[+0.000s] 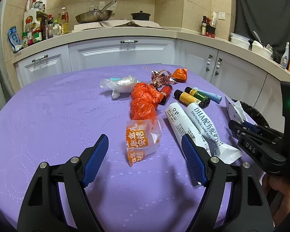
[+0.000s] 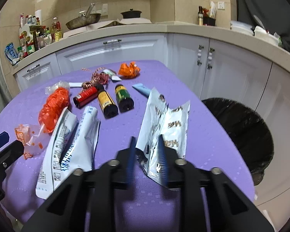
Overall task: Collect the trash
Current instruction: 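Grasp the white printed snack wrapper with the right gripper, then carry the wrapper to the bin with the right gripper while the left gripper grasps a white tube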
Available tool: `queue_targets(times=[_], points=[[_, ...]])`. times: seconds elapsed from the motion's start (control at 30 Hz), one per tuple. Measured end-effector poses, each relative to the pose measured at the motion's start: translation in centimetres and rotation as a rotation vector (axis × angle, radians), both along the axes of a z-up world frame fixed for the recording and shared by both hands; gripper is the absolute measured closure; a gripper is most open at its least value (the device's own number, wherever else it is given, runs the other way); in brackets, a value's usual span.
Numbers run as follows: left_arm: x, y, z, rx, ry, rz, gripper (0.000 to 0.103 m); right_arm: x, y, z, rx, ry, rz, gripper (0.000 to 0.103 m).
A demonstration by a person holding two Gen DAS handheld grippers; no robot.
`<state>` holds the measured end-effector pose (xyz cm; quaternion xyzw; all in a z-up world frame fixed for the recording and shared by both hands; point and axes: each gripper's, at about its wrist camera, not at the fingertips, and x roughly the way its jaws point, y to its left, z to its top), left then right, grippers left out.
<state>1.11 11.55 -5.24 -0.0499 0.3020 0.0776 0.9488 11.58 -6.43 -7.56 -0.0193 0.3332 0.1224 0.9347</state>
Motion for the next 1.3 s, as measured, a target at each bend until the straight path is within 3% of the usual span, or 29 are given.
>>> queue_targets(times=[0.1,0.37,0.5,0.83,1.0,1.07,1.3], points=[[0.1,-0.2,0.0,-0.005,0.002,-0.007,0.027,-0.2,-0.3,0.1,-0.006,-0.017,-0.008,0.097],[0.6,-2.4,-0.1,-0.002,0.005,-0.051,0.027,-1.0,-2.5,0.9,-0.017,-0.051,-0.037,0.098],[1.0,-3.8,-0.3,0.011,0.015,-0.072,0.034,-1.6,-3.9,1.0,-0.007,-0.053,-0.054,0.098],[2.4,-5.7,-2.5,0.004,0.092,-0.094,0.039,-1.8,-6.0,0.8,0.026,-0.043,-0.076,0.098],[2.8,-6.0,-3.2,-0.008,0.115,-0.112,0.052,-1.7,-6.1,0.5,0.029,-0.036,-0.078,0.098],[2.6,-5.9,-3.1,-0.008,0.105,-0.116,0.063,-1.7,-6.0,0.4,0.028,-0.035,-0.076,0.098],[1.9,-5.7,-2.8,0.002,0.08,-0.122,0.066,-1.9,-5.8,0.4,0.023,-0.038,-0.068,0.098]])
